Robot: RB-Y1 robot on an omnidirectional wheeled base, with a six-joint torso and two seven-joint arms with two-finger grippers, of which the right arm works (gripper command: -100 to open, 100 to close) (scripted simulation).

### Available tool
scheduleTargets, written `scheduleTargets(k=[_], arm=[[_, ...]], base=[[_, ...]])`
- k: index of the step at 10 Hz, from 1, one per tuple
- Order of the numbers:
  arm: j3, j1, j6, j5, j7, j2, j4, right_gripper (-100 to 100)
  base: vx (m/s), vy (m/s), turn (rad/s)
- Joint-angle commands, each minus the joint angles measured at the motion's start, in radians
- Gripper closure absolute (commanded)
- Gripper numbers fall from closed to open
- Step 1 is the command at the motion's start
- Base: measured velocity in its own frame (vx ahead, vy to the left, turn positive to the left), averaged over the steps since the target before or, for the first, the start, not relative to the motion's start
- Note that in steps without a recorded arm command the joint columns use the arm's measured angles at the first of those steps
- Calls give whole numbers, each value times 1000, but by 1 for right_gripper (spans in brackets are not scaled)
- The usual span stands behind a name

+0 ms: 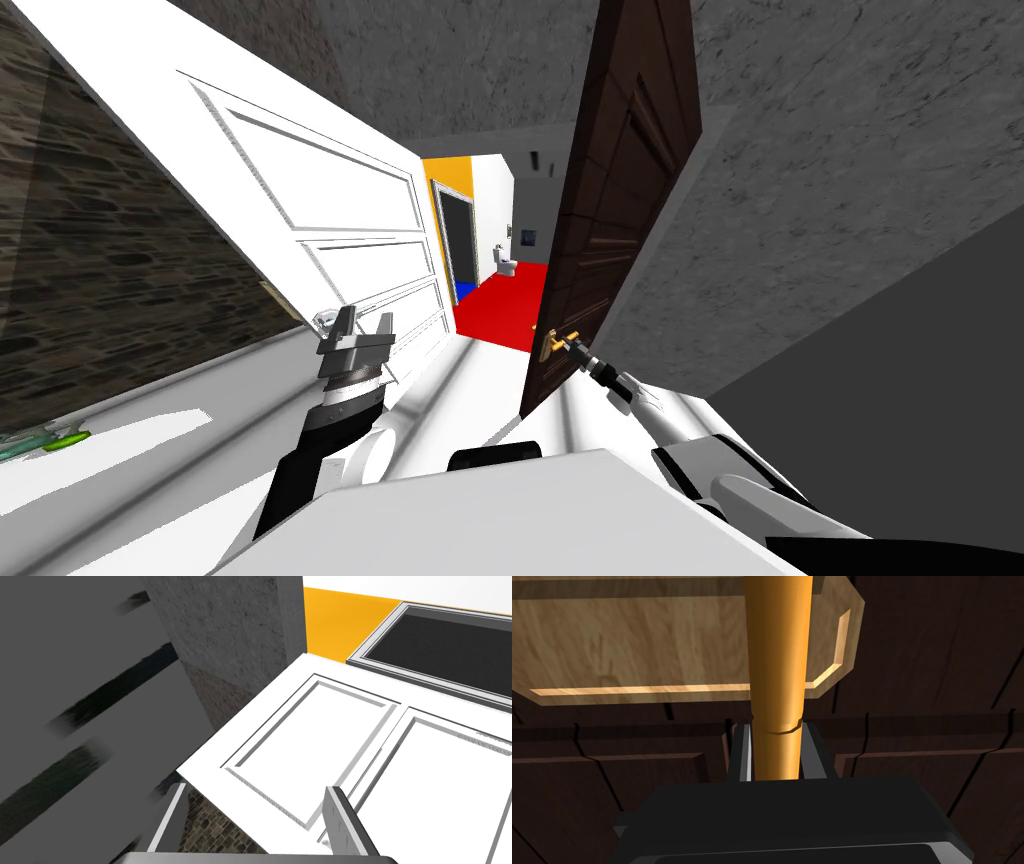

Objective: Pull the door open

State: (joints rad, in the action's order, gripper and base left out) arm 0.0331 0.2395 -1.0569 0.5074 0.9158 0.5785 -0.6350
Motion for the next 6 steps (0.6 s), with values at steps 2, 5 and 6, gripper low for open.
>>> scheduleTargets(k=[2,5,6], arm=[[0,1,-13,4,1,2,11,100],[-2,6,-29,7,2,6,24,100],[-3,8,-37,9,2,8,32,100]], base=[[-109,-84,88],[-150,-158,165],[-167,-123,147]])
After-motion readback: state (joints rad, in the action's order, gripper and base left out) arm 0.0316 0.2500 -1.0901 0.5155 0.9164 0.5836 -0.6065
